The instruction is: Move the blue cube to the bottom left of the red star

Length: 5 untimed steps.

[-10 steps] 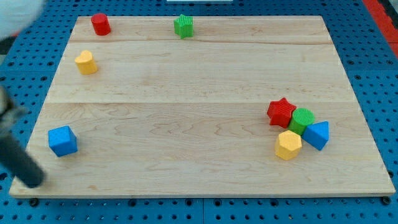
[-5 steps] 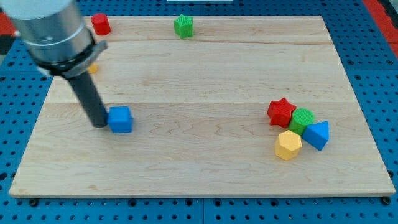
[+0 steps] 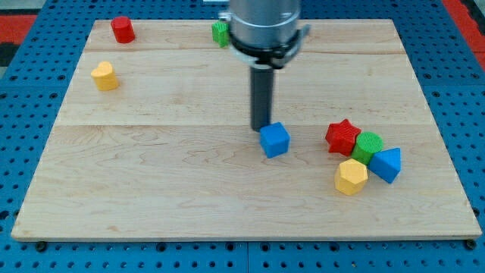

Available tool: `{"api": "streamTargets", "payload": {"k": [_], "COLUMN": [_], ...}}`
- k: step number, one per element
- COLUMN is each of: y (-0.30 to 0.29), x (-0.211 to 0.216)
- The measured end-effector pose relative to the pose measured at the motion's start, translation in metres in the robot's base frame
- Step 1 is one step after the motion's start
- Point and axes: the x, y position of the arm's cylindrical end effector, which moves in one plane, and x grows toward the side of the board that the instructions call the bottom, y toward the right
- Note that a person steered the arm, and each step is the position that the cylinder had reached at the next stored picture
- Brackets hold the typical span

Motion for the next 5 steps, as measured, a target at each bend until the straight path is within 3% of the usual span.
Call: {"api": "streamTargets", "payload": {"k": [1, 2, 5], "y": [-0.006, -0.069, 0.047], "x": [0.006, 0.007, 0.026]}}
